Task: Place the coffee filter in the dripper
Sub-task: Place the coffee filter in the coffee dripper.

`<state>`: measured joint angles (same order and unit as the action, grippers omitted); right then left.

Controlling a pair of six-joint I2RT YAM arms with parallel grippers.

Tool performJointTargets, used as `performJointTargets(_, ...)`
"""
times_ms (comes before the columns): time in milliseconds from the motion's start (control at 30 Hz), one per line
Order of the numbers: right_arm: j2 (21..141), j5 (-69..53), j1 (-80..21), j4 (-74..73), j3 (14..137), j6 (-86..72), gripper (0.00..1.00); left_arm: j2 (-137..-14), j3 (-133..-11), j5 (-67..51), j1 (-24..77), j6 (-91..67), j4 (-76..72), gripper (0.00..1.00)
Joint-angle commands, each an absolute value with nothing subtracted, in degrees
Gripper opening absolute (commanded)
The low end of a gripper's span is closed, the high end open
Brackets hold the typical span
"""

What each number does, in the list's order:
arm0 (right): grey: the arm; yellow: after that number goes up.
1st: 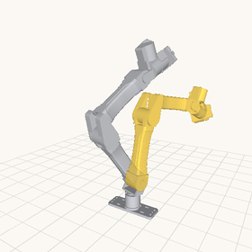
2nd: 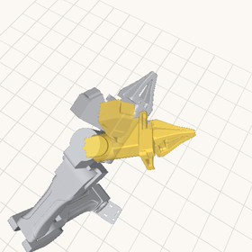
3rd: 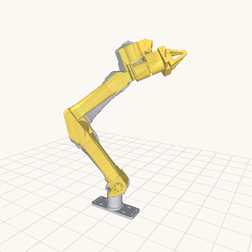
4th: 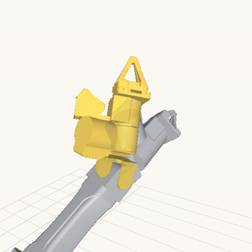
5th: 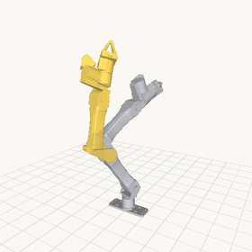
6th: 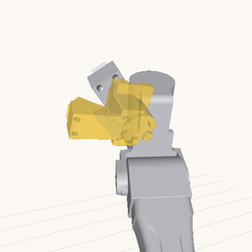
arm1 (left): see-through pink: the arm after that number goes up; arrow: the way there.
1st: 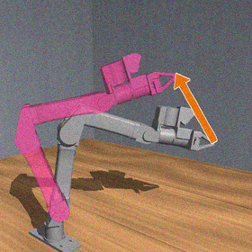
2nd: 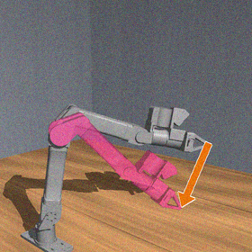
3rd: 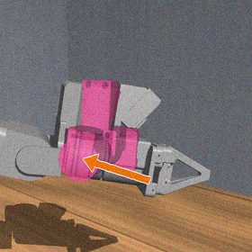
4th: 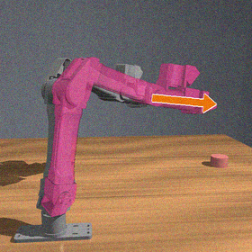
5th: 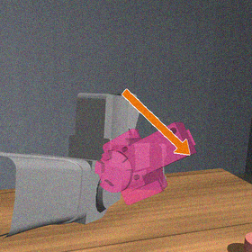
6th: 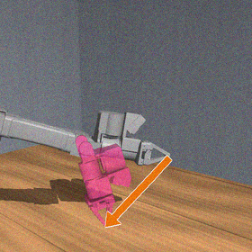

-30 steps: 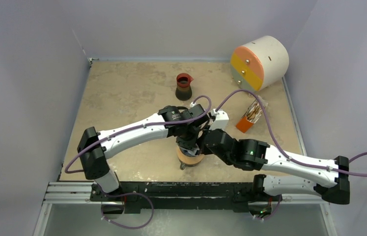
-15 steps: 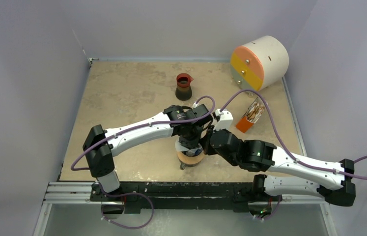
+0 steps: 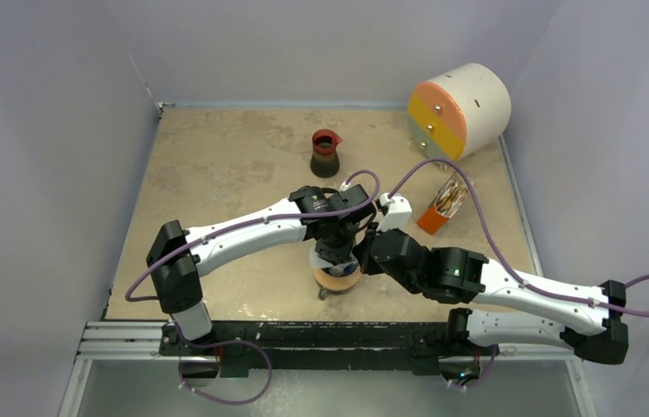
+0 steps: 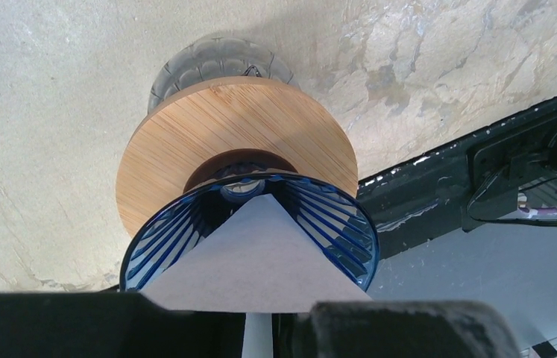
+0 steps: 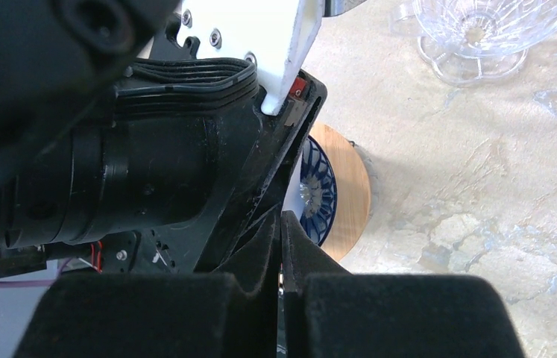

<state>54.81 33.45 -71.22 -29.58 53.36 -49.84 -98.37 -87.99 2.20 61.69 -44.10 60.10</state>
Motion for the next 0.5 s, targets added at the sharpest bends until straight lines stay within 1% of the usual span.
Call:
performJointTargets(0, 54.9, 35.0, -71.2, -27.9, 55.5, -50.0, 0.00, -97.5, -89.2, 3.2, 62.0, -43.1, 62.4, 0.16)
performJointTargets(200, 55.3, 34.9, -71.3, -27.1, 53.9, -51.4, 0.00, -97.7, -89.2, 3.6, 62.0, -42.7, 63.3, 0.22)
performJointTargets(367, 55.4, 34.9, -71.3, -27.3, 53.6, -51.9, 0.00, -97.7, -89.0, 4.0, 62.0, -42.5, 63.7, 0.28)
performJointTargets(467, 55.4, 34.5, -71.3, -27.5, 53.1, -52.4, 0.00, -98.1, -89.0, 4.0, 62.0, -42.5, 63.9, 0.30)
